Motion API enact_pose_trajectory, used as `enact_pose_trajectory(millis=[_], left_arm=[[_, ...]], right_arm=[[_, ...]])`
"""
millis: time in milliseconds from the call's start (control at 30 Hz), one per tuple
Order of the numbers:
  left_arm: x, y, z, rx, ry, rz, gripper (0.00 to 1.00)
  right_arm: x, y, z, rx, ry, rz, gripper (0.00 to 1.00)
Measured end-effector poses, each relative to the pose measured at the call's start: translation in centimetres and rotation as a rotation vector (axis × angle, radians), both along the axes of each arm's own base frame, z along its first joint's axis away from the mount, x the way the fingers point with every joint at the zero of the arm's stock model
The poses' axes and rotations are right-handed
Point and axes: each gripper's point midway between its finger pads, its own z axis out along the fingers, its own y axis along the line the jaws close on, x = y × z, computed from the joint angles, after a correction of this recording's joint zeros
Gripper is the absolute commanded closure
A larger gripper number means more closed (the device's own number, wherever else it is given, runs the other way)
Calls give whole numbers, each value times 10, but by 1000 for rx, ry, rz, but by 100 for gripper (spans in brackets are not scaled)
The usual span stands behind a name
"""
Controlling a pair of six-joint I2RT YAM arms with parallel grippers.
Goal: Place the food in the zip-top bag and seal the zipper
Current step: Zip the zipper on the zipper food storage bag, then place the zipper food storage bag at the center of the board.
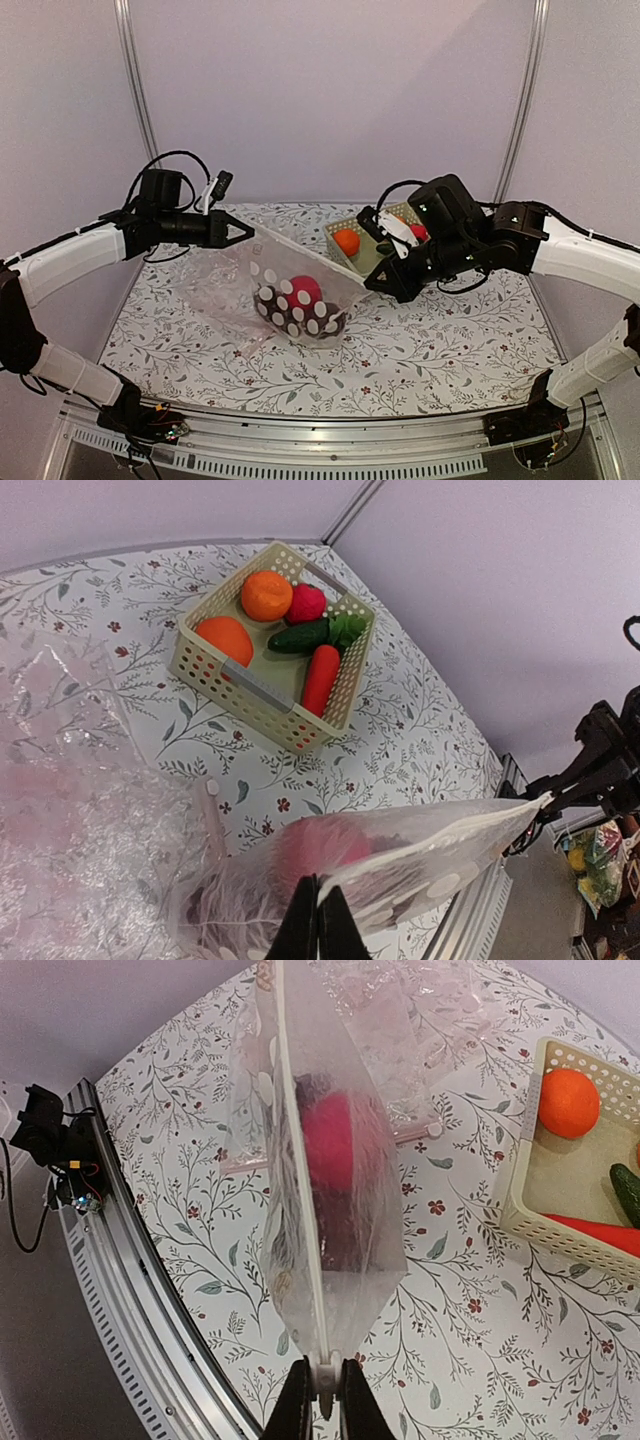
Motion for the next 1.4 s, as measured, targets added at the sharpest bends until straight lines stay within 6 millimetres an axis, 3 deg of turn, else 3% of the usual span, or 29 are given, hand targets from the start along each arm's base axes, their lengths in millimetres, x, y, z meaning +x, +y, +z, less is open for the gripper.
enact_pose_trajectory(millis=[333, 667, 967, 1167, 1300, 1400], left_arm=[[1, 2, -1, -7, 5, 5, 100], [-12, -14, 12, -76, -14, -108, 100], [-58, -56, 17, -98, -27, -280, 100], [-84, -72, -5, -103, -3, -320, 100], [-81, -72, -17, -92, 10, -292, 85], [-78, -73, -16, -90, -3, -276, 61]], right_arm=[[0, -3, -1, -3, 1, -14, 100], [8, -17, 7, 13, -35, -104, 100], [11, -41, 31, 60, -104, -193, 100], [13, -61, 26, 49, -133, -267, 100], [17, -70, 11, 12, -133, -314, 93], [19, -73, 7, 4, -131, -339, 74]])
